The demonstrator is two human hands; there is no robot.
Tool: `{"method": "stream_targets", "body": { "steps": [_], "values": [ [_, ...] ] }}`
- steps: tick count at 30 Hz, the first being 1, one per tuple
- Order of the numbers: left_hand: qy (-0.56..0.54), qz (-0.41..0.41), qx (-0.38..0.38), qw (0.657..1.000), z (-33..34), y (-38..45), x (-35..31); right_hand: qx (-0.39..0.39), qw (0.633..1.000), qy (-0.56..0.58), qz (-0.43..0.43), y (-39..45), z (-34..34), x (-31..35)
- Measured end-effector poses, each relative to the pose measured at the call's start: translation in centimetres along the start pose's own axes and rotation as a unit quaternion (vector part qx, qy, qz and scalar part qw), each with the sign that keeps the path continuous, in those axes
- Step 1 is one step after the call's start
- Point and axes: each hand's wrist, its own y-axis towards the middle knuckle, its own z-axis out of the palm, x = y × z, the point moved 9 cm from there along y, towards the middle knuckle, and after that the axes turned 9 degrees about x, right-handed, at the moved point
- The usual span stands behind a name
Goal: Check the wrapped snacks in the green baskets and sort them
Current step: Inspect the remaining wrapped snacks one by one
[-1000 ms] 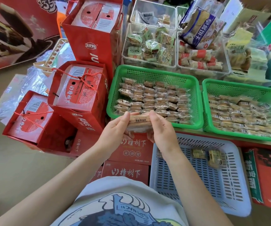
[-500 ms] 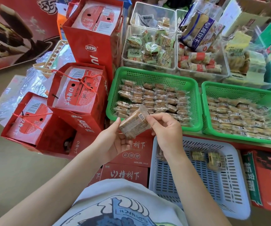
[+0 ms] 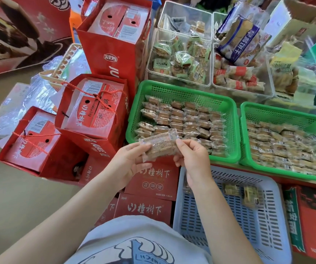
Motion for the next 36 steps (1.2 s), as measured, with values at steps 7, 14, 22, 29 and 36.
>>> {"method": "stream_targets", "body": {
  "steps": [7, 14, 22, 29, 36],
  "values": [
    [0.118, 0.039, -0.027, 0.992, -1.8, 4.2, -2.1, 0.146, 0.986, -0.067, 0.036, 4.5, 2.2, 0.1],
    [0.683, 0.051, -0.072, 0.725, -3.5, 11.9, -3.0, -0.013, 0.995, -0.098, -0.016, 12.5, -0.7, 0.7],
    [0.831, 0.036, -0.062, 0.551, -4.9, 14.7, -1.1, 0.048, 0.898, -0.4, -0.178, 17.1, 6.2, 0.8],
    [0.798, 0.087, -0.096, 0.589, -5.1, 14.8, -1.6, 0.11, 0.751, -0.589, -0.278, 18.8, 11.0, -1.4],
    [0.82, 0.055, -0.077, 0.564, -4.8, 16.0, -2.2, 0.086, 0.751, -0.591, -0.281, 20.8, 11.1, 0.1]
  ]
}}
